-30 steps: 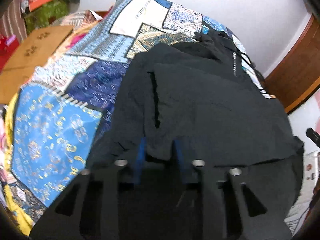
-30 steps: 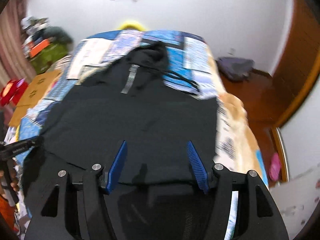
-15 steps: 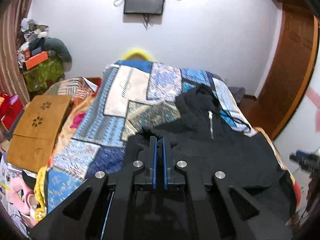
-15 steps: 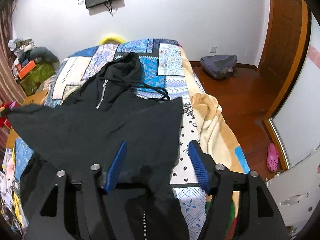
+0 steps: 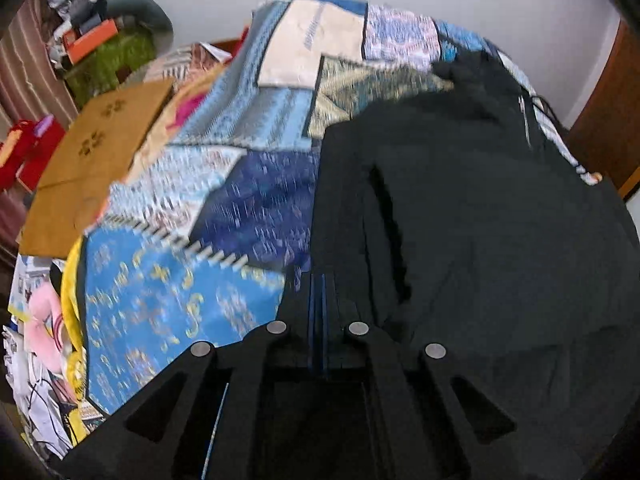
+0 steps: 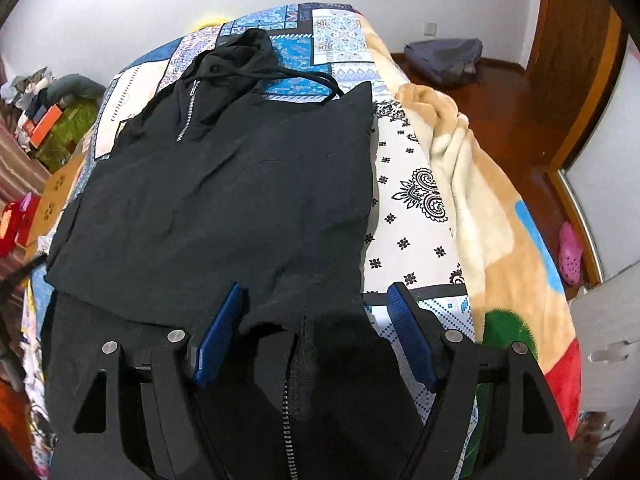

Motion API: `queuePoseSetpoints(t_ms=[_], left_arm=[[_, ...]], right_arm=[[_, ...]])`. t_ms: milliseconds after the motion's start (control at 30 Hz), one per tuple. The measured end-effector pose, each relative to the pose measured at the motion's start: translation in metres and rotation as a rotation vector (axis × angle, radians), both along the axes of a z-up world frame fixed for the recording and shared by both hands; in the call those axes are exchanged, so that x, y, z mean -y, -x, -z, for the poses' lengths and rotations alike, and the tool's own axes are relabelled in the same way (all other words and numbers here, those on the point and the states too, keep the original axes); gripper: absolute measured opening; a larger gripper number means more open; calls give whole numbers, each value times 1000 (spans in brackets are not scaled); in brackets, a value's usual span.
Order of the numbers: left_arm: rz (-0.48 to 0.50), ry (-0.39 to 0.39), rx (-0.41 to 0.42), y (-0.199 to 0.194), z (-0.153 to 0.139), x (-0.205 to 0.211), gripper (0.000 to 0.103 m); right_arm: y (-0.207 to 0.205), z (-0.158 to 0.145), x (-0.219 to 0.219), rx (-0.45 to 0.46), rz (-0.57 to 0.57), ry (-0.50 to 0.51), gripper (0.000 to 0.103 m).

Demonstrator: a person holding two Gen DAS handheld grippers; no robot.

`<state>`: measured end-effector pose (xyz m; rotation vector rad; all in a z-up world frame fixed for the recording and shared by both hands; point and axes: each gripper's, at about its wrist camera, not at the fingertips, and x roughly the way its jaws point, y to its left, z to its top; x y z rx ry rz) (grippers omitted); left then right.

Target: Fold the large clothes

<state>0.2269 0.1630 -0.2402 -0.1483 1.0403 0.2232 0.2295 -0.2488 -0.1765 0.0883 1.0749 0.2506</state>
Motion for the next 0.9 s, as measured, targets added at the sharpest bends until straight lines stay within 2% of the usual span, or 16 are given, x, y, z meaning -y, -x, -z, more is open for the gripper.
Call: queuePoseSetpoints(t_ms=[100, 167, 233, 300, 333, 433, 633, 767, 900], left_arm=[[34, -8, -3, -3, -4, 6, 6], [64, -17, 20, -8, -17, 12, 16], [85, -32, 52, -14, -32, 19, 42], [105, -58, 102, -20, -51, 27, 58], [122, -75, 130, -25, -61, 32, 61], [169, -96, 175, -47, -88, 48, 62], [218, -35, 256, -101, -126, 69, 73], [246, -25, 243, -145, -132, 79, 73], [274, -40, 229, -195, -125, 88, 73]], right_arm=[[-1, -13, -4, 13, -15, 23, 71], [-2, -26, -9, 50, -40, 43, 71], [-5, -38, -15, 92, -63, 47, 71], [-8, -52, -20, 134, -77, 47, 71], [-12, -59, -22, 159, -86, 43, 71], [-26, -79, -30, 212, -100, 20, 71], [-67, -113, -47, 299, -89, -36, 71], [-99, -124, -51, 326, -68, -93, 71], [-142, -119, -55, 316, -35, -121, 71]])
